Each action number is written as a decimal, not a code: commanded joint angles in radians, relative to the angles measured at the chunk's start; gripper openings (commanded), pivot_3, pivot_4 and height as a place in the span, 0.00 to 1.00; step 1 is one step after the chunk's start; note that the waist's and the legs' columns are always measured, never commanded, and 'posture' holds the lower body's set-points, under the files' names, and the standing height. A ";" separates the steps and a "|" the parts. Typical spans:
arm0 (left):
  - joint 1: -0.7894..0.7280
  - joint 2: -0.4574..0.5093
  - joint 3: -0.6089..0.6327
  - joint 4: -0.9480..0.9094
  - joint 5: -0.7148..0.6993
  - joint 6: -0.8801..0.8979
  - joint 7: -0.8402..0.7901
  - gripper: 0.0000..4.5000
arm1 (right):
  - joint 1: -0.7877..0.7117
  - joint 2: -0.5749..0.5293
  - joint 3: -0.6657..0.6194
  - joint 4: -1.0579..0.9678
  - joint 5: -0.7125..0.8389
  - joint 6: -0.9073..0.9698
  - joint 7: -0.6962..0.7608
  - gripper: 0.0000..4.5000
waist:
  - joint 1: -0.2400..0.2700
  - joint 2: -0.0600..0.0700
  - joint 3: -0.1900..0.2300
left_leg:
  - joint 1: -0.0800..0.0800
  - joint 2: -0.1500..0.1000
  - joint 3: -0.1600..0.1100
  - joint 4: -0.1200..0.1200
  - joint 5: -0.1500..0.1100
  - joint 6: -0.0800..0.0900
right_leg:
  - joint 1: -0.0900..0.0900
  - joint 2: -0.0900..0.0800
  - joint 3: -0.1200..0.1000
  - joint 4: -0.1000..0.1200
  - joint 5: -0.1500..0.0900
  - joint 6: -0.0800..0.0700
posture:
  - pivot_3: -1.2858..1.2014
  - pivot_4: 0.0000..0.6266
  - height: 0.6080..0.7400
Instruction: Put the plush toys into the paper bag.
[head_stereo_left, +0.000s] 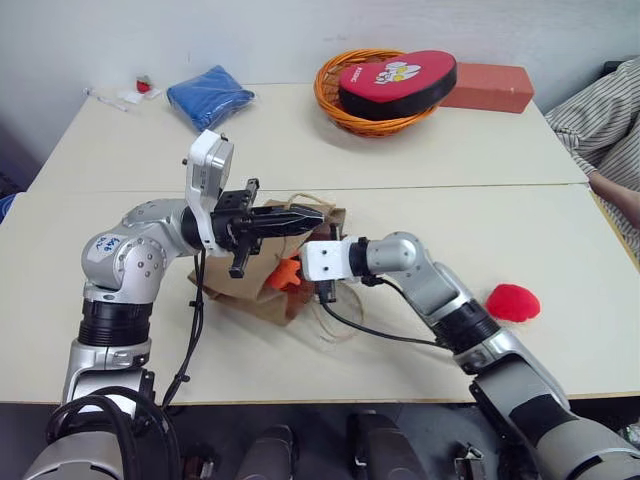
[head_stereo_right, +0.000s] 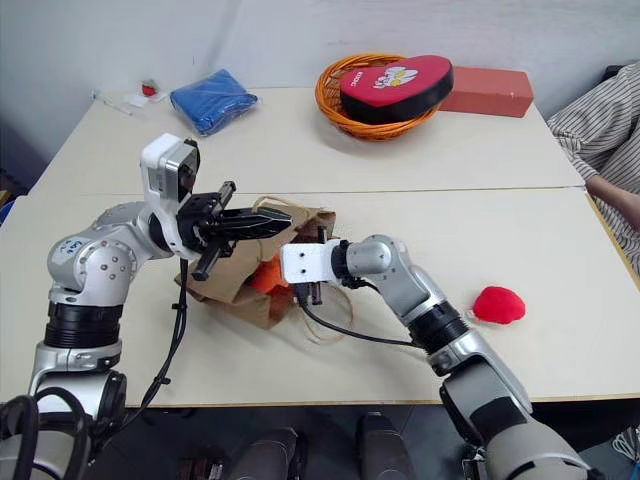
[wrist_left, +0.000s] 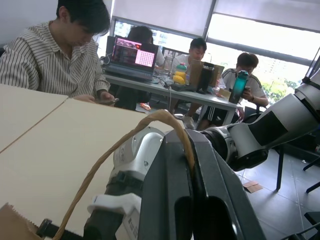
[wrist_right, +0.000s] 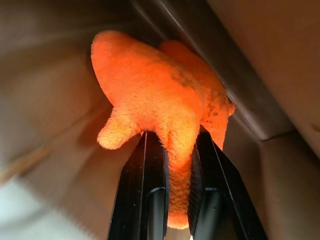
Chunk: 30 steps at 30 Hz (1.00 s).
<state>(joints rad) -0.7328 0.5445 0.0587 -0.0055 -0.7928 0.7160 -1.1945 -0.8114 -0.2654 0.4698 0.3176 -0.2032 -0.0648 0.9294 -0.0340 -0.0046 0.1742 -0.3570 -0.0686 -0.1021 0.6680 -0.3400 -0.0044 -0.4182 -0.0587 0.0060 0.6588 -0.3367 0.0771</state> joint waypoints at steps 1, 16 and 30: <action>0.010 -0.005 0.008 -0.038 -0.002 -0.024 -0.002 0.00 | 0.015 0.000 0.002 -0.023 -0.008 -0.034 -0.017 0.18 | 0.000 0.000 0.000 | 0.000 0.000 0.000 0.000 0.000 0.000 | 0.000 0.000 0.000 0.000 0.000 0.000 | 0.52 0.24 1.00; 0.052 -0.003 0.020 -0.063 -0.005 -0.034 0.003 0.00 | 0.262 -0.215 -0.258 -0.481 0.445 0.161 0.231 1.00 | 0.011 0.000 0.000 | 0.000 -0.001 0.000 0.000 0.000 0.000 | 0.001 -0.001 0.000 -0.001 0.000 0.000 | 0.52 0.24 1.00; 0.061 -0.013 -0.010 -0.037 0.020 -0.071 -0.041 0.00 | 1.121 -0.332 -1.137 -0.810 0.611 0.142 0.024 1.00 | 0.059 -0.001 0.000 | 0.001 -0.001 0.000 -0.001 -0.001 0.001 | 0.004 -0.001 0.000 -0.003 0.000 0.000 | 0.52 0.24 1.00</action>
<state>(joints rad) -0.6611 0.5264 0.0550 -0.0255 -0.7791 0.6665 -1.2176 0.2509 -0.6177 -0.5652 -0.4363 0.4015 0.1343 0.9740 0.0253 -0.0052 0.1745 -0.3557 -0.0695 -0.1021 0.6668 -0.3407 -0.0030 -0.4135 -0.0597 0.0065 0.6557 -0.3367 0.0772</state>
